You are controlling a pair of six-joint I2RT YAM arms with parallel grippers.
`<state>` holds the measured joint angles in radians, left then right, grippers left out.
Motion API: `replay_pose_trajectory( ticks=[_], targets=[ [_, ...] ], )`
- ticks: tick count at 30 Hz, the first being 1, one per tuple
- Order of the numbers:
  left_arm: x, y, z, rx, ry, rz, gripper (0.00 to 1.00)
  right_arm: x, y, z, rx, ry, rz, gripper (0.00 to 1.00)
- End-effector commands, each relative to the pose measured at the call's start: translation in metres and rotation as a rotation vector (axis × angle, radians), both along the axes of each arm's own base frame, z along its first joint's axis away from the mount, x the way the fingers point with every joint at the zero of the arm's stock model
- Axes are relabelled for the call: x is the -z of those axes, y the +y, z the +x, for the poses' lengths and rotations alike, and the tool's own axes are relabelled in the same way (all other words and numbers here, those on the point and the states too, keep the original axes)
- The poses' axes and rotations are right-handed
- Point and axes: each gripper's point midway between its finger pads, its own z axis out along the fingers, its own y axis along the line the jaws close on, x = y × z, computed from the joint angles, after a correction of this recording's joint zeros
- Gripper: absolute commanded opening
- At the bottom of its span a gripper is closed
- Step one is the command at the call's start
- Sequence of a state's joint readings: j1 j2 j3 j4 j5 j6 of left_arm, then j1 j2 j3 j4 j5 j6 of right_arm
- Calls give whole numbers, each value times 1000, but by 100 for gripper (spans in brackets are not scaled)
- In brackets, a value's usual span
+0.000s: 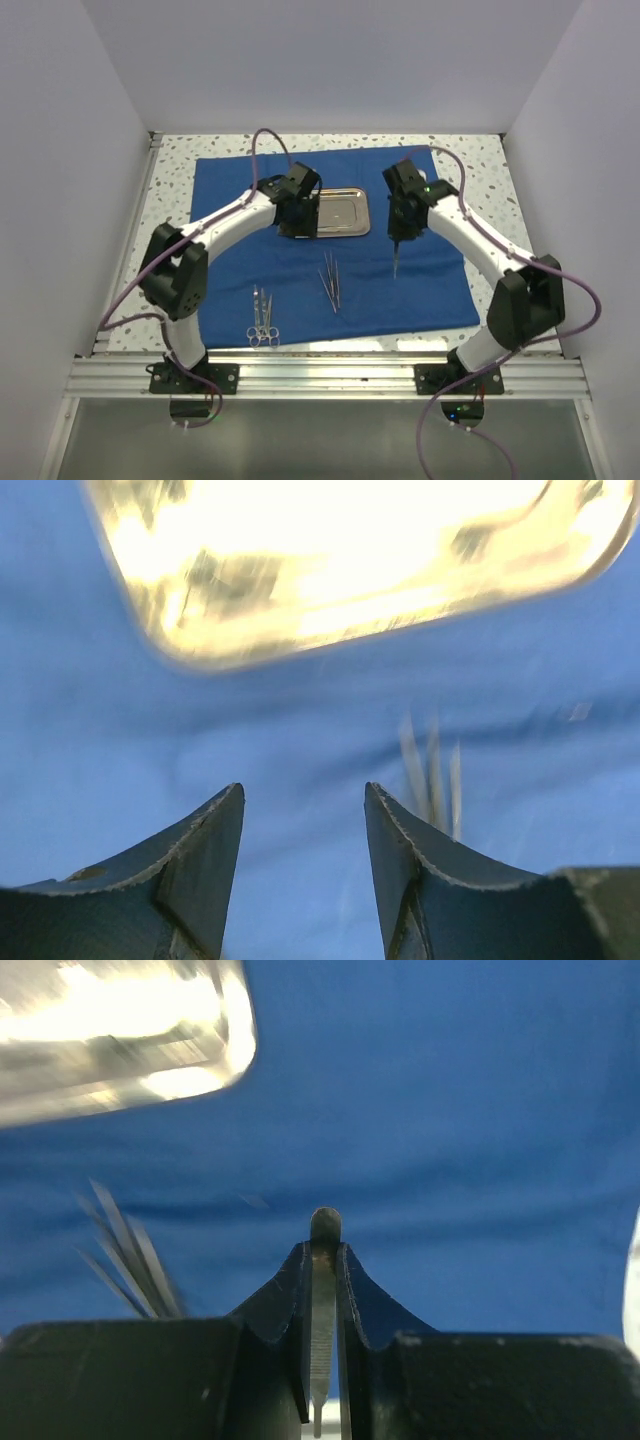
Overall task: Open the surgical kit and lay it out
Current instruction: Place the medical item in the surgical kit.
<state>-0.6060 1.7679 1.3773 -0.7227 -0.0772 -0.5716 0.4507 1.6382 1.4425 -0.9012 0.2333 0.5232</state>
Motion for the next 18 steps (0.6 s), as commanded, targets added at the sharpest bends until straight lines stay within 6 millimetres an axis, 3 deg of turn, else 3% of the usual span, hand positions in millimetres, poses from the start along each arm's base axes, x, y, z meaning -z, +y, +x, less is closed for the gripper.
replay_pose_trajectory(
  ticks=[1, 5, 7, 8, 9, 18],
  targets=[
    [-20, -21, 48, 55, -116, 25, 56, 38, -15, -42, -36, 44, 0, 0],
    [-9, -36, 93, 92, -142, 115, 56, 52, -26, -69, -43, 57, -1, 2],
    [1, -35, 101, 101, -133, 160, 56, 52, -31, -74, -42, 60, -11, 29],
    [10, -36, 105, 102, -120, 175, 56, 51, -33, -75, -38, 57, -17, 53],
    [15, -36, 107, 100, -116, 181, 56, 49, -35, -74, -33, 53, -26, 58],
    [37, -47, 110, -23, -98, 102, 55, 31, -41, -80, -66, 38, -47, 61]
  ],
)
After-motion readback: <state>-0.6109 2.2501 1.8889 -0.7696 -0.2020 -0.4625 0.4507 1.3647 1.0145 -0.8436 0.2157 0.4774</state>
